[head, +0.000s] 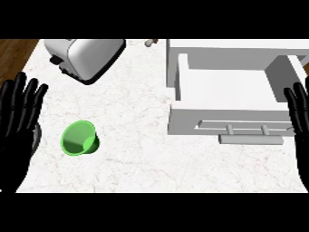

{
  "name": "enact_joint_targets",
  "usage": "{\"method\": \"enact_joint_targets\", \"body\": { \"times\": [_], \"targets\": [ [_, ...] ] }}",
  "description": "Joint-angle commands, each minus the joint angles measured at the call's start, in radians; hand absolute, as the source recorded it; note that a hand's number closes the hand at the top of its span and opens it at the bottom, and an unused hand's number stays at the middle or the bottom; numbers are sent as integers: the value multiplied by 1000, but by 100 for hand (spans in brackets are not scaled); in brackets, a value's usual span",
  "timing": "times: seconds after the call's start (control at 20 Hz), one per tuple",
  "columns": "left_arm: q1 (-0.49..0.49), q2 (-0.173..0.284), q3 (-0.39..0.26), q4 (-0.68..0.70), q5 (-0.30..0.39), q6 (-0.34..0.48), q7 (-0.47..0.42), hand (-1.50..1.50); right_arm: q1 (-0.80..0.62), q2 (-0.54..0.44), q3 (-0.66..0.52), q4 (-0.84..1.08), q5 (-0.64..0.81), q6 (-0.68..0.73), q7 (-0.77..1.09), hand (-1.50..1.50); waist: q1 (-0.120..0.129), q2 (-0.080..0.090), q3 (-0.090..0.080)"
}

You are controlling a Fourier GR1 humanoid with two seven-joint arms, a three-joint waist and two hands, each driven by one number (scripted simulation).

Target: Pick up the cup, place it into the drawer and close the drawer

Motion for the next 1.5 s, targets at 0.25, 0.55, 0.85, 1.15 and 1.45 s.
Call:
{"method": "enact_joint_targets", "body": {
  "times": [0.25,0.55,0.85,1.15,1.45],
  "targets": [
    [0,-88,43,23,-366,452,27,-150,-41,-15,23,-17,0,26,17,-150,-1,7,11],
    [-85,-89,-171,157,-327,818,86,-150,-72,28,67,16,-60,32,102,-150,-16,7,9],
    [-179,-89,-152,315,-262,886,21,-150,-88,3,37,9,-102,76,126,-150,-16,7,9],
    [-114,-89,-230,220,-324,934,95,-150,-160,11,-5,128,-100,74,80,-150,-10,6,9],
    [-137,-89,-232,298,-275,985,46,-150,-141,40,42,51,-61,46,126,-150,-12,6,9]
  ]
}}
